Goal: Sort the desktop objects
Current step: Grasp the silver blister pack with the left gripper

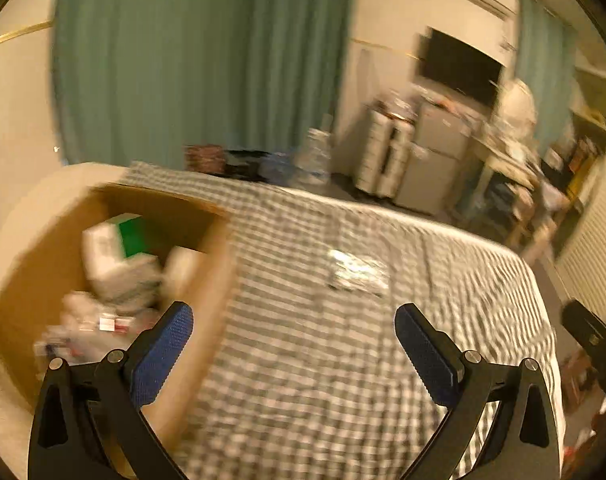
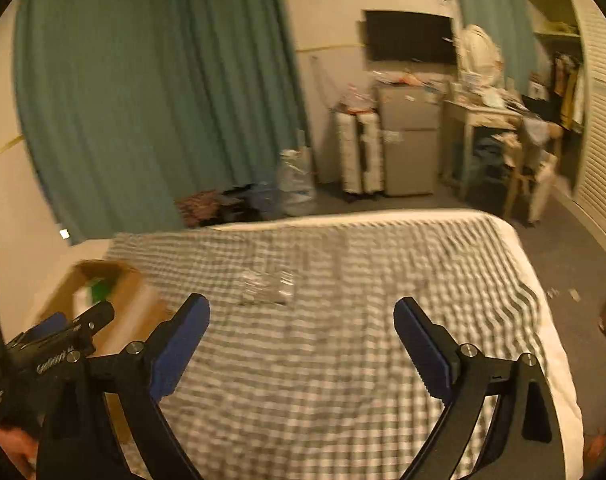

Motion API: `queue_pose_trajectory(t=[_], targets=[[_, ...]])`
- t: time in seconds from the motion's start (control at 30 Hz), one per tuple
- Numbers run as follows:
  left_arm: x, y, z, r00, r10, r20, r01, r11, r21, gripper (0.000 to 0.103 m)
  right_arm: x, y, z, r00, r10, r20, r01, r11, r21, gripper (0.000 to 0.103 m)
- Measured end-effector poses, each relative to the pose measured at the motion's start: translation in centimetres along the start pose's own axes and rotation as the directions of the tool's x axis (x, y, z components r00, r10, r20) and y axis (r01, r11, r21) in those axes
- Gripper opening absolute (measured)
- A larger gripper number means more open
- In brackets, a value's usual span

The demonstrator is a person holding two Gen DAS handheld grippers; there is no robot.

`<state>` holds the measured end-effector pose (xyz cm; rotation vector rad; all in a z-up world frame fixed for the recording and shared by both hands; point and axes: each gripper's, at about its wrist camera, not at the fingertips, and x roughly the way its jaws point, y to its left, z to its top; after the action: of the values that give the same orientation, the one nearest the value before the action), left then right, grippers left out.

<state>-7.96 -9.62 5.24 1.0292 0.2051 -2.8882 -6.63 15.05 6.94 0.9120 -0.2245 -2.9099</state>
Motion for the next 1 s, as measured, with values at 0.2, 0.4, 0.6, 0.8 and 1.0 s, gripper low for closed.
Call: queue_pose_trajectory(t=[0.2, 0.4, 0.6, 0.8, 1.0], targets=[[7.5, -6.9, -2.5, 0.993, -0.073, -0.092, 0.089, 0.981, 0.175, 0.103, 6.0, -4.6, -1.8, 0.996, -0.021, -0.087, 0.025, 0.999, 0.041, 0.094], [16.9, -8.9, -2.4, 0.996, -0.051, -0.071, 0.062, 0.983, 0.171, 0.103, 10.0, -8.5, -3.5, 0.991, -0.013, -0.131, 0.027, 0.994, 0.105, 0.094], [23.0, -7.8, -1.8, 0.994, -0.047, -0.102, 0.05, 0.998, 0.029, 0.103, 12.8, -11.3, -4.0, 0.986, -0.042, -0.164, 0.063, 0.99, 0.126, 0.094], [25.4, -8.1, -0.6, 0.991, -0.085, -0.106, 0.082, 0.996, -0.025, 0.103, 16.1, -11.4, -2.5, 0.99, -0.023, -0.138, 0.043, 0.989, 0.141, 0.094], [28.0, -9.1, 0.5, 0.984, -0.062, -0.17, 0.069, 0.997, 0.036, 0.102, 16.6, -10.9, -2.8, 0.986, -0.011, -0.167, 0.034, 0.99, 0.137, 0.094]])
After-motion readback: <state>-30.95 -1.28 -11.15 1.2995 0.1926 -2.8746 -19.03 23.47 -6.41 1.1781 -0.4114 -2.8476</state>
